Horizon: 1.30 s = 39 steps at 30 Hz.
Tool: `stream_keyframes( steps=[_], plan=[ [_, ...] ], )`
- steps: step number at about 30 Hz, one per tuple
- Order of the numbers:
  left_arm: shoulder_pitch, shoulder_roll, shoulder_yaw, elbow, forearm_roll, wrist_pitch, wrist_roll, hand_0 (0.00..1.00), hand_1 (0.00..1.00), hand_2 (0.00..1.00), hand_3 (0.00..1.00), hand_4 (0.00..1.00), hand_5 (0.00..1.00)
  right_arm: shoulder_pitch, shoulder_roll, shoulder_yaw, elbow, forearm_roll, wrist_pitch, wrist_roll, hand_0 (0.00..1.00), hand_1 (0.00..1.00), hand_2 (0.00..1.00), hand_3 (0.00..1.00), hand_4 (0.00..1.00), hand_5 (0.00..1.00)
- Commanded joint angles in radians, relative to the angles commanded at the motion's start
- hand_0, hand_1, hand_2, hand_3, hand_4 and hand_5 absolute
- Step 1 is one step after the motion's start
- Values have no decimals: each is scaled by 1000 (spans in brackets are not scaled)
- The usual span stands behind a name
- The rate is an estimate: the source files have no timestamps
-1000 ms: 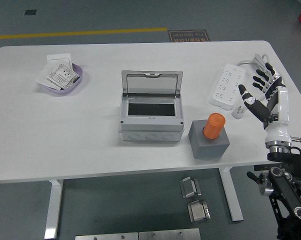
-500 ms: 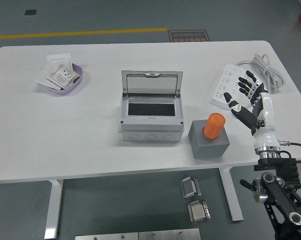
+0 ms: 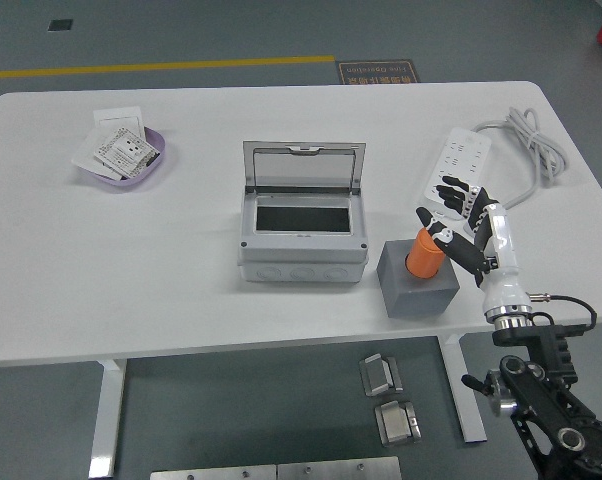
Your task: Pick up the cylinder from the cube,place it in the box,flap close box
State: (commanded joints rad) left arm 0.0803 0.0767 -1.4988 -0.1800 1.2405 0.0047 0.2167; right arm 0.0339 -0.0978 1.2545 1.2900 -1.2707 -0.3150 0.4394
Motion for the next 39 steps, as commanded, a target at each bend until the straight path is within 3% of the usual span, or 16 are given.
stream_keyframes(
  steps=[8,26,27,32,33,39],
  plan=[
    [-2,-3,5,0,-1,-1,-2,633,613,570,593,668,290,15,1,-38,-42,4,-1,5,738,707,666,700,941,313],
    [-9,-6,22,0,-6,-3,-7,634,613,570,594,668,289,22,-4,-83,-68,4,-8,1,738,712,671,720,935,302],
    [-9,-6,22,0,-6,-3,-7,633,614,570,594,668,289,22,-4,-84,-69,4,-8,2,736,710,668,720,900,246],
    [-9,-6,25,0,-5,-4,-7,633,614,570,594,668,289,21,-3,-89,-75,5,-10,3,736,710,668,720,900,246],
    [-9,-6,25,0,-5,-4,-7,635,613,570,594,668,290,21,-3,-90,-76,5,-11,3,724,705,662,717,813,118],
    [-10,-7,29,0,-4,-4,-8,634,613,570,594,668,289,20,-3,-96,-84,7,-18,3,713,701,660,714,791,97]
  ],
)
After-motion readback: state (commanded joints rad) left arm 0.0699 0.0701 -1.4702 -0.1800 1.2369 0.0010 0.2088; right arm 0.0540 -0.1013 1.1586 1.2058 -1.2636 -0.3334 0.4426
